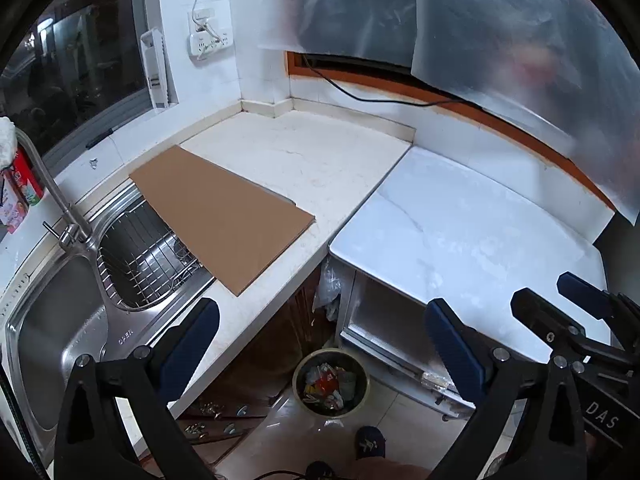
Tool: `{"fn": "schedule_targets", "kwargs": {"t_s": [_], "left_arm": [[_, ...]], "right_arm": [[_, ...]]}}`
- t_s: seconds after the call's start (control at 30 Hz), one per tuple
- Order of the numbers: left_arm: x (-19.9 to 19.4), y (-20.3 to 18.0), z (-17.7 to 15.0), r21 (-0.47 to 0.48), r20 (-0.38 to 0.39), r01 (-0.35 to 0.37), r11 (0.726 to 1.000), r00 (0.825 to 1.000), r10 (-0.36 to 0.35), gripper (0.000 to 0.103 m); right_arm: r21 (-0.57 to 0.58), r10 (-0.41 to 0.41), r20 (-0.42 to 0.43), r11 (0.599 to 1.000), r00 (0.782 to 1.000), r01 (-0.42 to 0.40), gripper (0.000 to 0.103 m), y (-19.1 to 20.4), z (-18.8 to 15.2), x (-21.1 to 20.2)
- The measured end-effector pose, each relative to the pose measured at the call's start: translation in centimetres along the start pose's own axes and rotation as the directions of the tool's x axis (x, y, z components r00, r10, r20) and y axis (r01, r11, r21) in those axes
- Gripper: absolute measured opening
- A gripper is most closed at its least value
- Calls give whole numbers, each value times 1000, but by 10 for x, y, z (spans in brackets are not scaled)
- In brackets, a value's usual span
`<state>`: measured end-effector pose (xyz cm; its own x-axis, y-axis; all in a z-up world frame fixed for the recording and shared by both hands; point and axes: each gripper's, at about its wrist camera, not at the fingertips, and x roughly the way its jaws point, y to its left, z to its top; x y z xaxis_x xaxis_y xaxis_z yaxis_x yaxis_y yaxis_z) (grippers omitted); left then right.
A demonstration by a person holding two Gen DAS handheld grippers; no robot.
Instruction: Collect trash
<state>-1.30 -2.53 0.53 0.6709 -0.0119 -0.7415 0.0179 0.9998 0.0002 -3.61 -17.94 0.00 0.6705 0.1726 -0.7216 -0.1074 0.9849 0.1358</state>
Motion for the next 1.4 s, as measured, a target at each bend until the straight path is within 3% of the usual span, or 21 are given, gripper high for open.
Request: {"fn": "schedule_targets", "kwargs": {"t_s": [0.37,1.4], "left_arm": [[-9,-9,8,15,49,-26,1000,998,25,101],[7,-13,22,27,44,-12,1000,999,11,99]], "right_arm": [[-10,-15,59,1000,998,15,72,-4,8,-12],[4,-33,81,999,996,33,72,-11,20,-2]]}}
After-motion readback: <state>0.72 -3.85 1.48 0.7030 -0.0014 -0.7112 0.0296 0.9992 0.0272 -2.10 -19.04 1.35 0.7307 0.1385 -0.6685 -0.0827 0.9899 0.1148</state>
